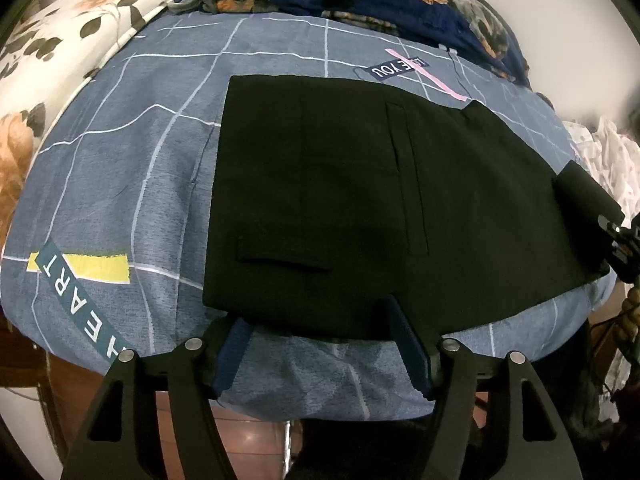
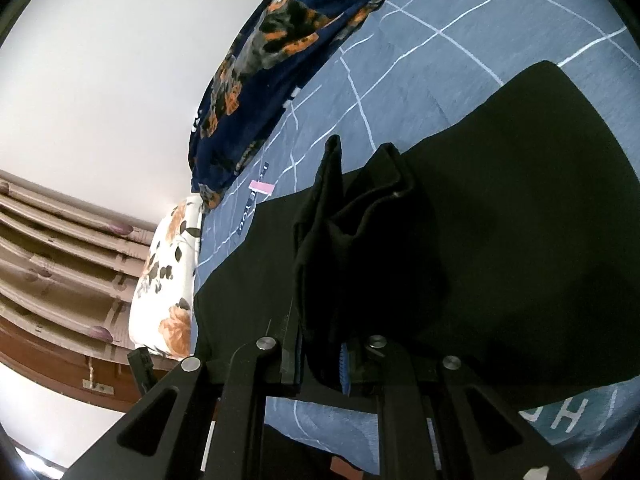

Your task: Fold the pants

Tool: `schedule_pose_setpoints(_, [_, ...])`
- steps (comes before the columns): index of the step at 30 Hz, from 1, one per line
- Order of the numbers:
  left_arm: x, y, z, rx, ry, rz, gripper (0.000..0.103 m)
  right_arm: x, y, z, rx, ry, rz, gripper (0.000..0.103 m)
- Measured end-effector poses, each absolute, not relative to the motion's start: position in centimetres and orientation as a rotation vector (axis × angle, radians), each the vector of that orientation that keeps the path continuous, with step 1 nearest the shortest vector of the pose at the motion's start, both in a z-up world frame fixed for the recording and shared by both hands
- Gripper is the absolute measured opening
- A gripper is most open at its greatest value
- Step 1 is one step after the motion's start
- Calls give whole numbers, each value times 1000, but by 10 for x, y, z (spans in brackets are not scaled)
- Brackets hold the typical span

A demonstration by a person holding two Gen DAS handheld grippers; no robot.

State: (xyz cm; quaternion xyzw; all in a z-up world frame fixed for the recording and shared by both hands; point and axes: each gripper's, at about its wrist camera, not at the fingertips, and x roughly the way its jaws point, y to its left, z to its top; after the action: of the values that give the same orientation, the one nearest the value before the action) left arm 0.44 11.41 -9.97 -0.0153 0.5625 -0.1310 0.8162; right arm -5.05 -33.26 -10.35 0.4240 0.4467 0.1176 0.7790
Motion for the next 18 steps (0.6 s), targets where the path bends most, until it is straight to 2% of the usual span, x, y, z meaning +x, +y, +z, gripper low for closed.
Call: schedule_pose_setpoints(18, [5,113,-100,-31,1204,-283,71,-43,-312,-106,856,1001,255,14])
